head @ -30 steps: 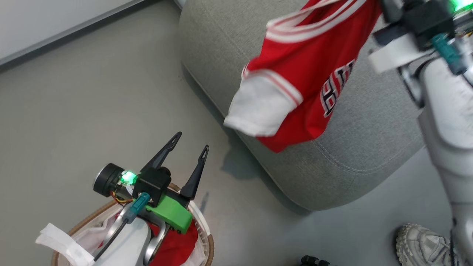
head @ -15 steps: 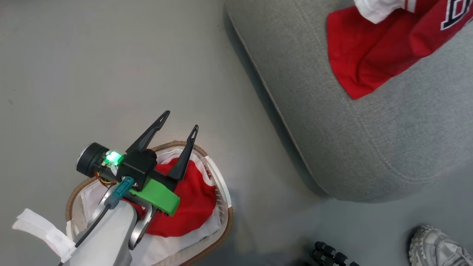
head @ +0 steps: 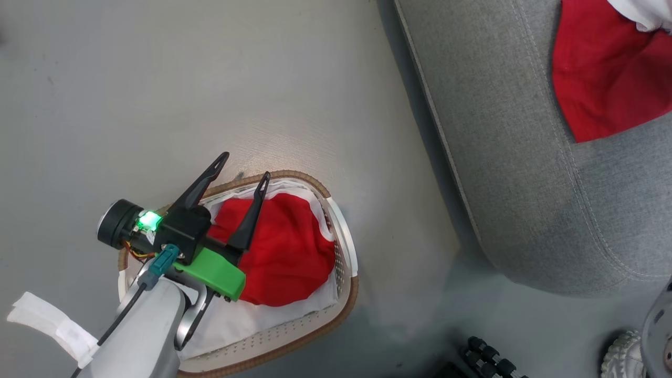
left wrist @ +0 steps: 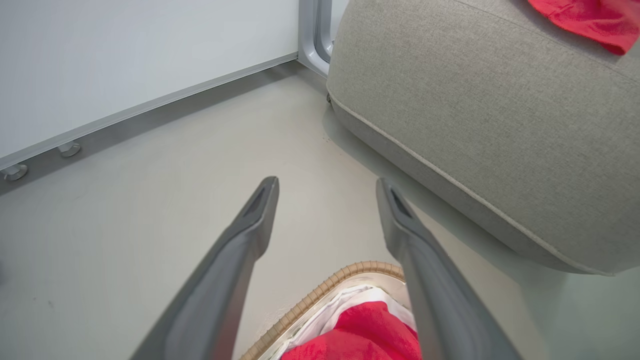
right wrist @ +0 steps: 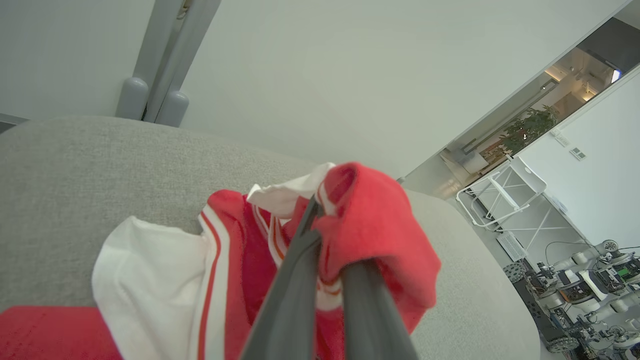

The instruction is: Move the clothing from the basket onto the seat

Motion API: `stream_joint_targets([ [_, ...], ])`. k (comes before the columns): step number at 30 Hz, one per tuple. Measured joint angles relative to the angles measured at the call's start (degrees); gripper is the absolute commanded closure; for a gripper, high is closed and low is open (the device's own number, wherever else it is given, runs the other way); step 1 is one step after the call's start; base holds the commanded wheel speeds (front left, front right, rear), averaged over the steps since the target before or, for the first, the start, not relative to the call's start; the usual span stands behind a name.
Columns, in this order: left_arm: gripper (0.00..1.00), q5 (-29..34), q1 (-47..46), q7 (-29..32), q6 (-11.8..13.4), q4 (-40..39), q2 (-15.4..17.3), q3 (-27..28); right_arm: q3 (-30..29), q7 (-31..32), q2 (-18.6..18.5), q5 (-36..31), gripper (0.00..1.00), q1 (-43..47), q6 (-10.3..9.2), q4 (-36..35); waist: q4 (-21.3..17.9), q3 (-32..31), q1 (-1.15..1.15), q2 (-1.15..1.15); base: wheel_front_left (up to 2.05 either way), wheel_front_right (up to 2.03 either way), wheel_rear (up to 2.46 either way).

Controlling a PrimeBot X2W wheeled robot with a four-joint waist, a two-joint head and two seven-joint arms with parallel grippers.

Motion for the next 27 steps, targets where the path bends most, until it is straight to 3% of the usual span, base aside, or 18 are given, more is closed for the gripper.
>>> stream_joint_targets([
  [1, 0.0, 0.0, 0.01, 0.0, 0.0, 0.34, -0.07, -0.01, -0.78, -0.62, 0.98, -0.65, 0.18, 1.48, 0.0, 0.6, 0.11, -0.21, 0.0, 0.0, 0.0, 0.0, 0.0],
  [2, 0.0, 0.07, 0.01, 0.0, 0.0, 0.78, -0.12, -0.25, -2.14, -1.31, 2.02, -0.83, 0.0, 2.76, 0.0, 0.98, 0.19, -0.51, 0.0, 0.0, 0.0, 0.0, 0.0],
  [10, 0.0, -0.02, 1.57, 0.0, -0.05, 3.58, -2.37, 1.91, -5.21, -3.81, 6.76, -1.55, 0.0, 11.55, 0.0, 2.59, 0.14, -4.9, 0.0, 0.0, 0.0, 0.0, 0.0],
  [20, 0.0, 0.92, 6.49, 0.0, -0.08, 6.94, -6.2, 11.98, 10.28, -3.88, 8.42, 10.46, 0.0, 23.02, 0.0, -2.56, 0.33, -13.25, -0.01, 0.0, 0.0, 0.0, 0.0],
  [27, 0.0, 2.83, 9.79, -0.01, -0.07, 8.42, -8.6, 20.23, 20.35, -3.89, 8.6, 19.56, 0.0, 28.67, 0.0, -4.43, 2.57, -18.64, -0.01, 0.0, 0.0, 0.0, 0.0],
])
